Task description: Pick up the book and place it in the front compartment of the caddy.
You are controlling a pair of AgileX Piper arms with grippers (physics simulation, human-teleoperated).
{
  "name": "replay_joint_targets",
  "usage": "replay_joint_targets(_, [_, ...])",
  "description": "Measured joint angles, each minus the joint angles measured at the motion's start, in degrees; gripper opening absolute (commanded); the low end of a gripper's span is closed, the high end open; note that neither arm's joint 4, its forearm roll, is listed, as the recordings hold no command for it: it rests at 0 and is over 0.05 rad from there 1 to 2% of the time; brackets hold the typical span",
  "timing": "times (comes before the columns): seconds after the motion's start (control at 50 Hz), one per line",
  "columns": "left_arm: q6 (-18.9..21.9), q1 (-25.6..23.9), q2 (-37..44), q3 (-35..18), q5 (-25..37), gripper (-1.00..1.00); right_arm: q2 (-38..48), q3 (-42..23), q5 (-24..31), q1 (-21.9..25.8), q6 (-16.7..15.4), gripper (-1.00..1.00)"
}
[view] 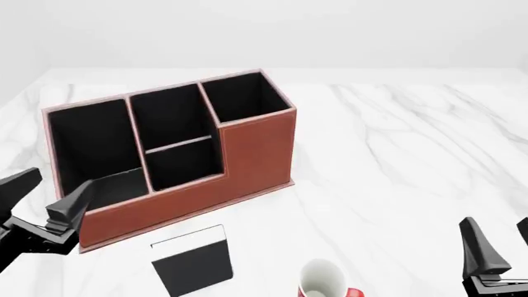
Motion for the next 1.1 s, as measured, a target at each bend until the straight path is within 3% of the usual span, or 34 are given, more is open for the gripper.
replay_joint_targets(0.38, [6.2,-9.7,9.5,-12.7,14.7,1.00,0.0,0.0,0.0,0.0,0.0,1.00])
replay_joint_targets(0.72, [11.5,-15.3,17.2,-23.0,27.4,1.00,0.0,0.0,0.0,0.0,0.0,1.00])
replay_joint_targets(1.1, [13.5,-20.7,23.1,-31.5,39.7,1.00,0.0,0.0,0.0,0.0,0.0,1.00])
